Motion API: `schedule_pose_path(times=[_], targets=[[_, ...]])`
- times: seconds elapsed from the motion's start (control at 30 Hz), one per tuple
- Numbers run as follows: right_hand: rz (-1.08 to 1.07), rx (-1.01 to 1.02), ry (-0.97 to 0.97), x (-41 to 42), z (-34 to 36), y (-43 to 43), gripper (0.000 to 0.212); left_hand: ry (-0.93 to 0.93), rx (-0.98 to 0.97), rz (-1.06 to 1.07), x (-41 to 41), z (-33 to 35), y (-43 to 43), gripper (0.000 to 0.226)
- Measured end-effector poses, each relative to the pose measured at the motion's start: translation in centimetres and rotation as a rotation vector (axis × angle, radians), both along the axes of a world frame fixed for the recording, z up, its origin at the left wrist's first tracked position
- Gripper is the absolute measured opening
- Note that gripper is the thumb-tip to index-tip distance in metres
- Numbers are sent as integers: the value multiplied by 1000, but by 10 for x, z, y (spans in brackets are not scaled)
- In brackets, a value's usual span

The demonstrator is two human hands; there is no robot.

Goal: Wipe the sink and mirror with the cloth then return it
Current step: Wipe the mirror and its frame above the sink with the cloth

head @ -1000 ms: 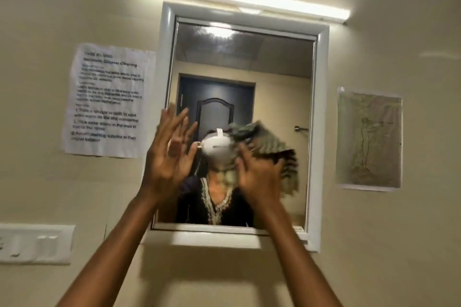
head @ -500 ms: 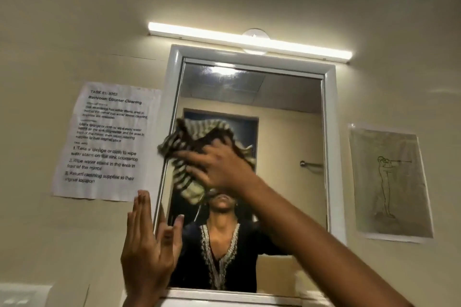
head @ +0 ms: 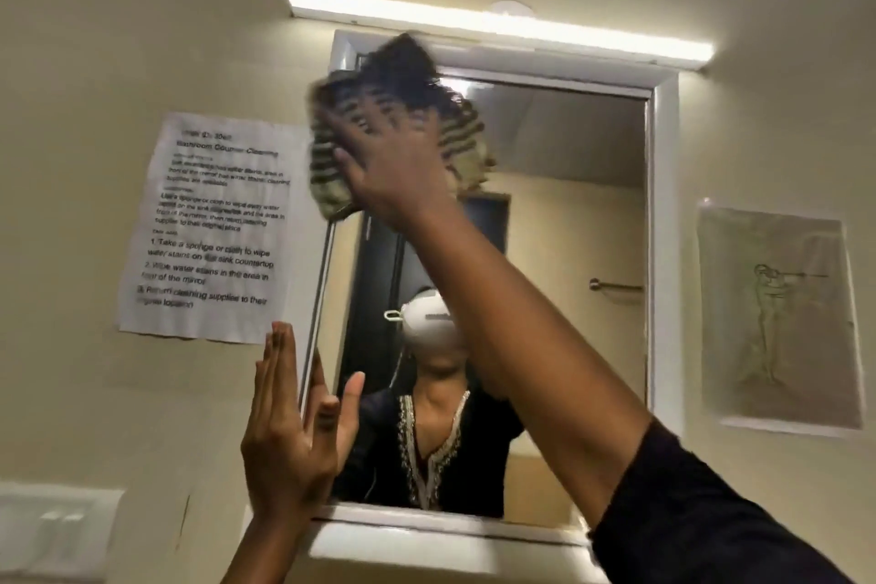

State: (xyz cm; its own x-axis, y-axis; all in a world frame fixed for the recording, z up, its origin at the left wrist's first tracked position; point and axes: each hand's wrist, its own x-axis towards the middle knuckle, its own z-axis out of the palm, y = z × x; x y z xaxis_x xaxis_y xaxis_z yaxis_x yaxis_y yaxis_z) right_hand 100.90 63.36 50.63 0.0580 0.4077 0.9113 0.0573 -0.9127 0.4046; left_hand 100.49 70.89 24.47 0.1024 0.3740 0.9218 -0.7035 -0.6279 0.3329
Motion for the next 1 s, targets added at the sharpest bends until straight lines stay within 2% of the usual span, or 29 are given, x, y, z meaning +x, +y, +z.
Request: schedule_pose_path(times=[0.07, 0.17, 0.23, 0.33, 0.4, 0.47, 0.53, 0.67, 0.73, 0.8, 0.93, 1.0], targets=[[29, -106, 89, -5, -20, 6, 43, 14, -3, -3, -3, -1, -1, 89], [58, -75, 153, -19, -15, -27, 43, 16, 25, -8, -1, -2, 3, 86], [5, 85, 102, -24, -8, -62, 44, 12, 37, -42, 1, -4, 6, 84], [0, 440, 49, -36, -20, -129, 46, 8, -16, -147, 2, -6, 10, 83], [-14, 628, 29, -41, -47, -152, 49, -1, -20, -188, 3, -6, 12, 81], [-71, 717, 11, -37, -89, -136, 53, -9, -20, -219, 3, -6, 14, 79], [-70, 628, 52, -34, -142, -95, 54, -22, -39, -257, 0, -4, 16, 77], [-12, 51, 297, -31, -260, -27, 49, -4, -42, -403, -4, -3, 24, 64], [-23, -29, 413, -35, -285, -35, 44, 45, -5, -463, -7, -6, 32, 66], [8, 126, 387, -38, -292, -61, 43, 96, 40, -469, -12, -15, 41, 71], [-76, 795, 243, -50, -301, -109, 52, 180, 31, -486, -31, -53, 48, 73], [-83, 914, 223, -51, -300, -98, 54, 223, 33, -518, -44, -73, 39, 75]])
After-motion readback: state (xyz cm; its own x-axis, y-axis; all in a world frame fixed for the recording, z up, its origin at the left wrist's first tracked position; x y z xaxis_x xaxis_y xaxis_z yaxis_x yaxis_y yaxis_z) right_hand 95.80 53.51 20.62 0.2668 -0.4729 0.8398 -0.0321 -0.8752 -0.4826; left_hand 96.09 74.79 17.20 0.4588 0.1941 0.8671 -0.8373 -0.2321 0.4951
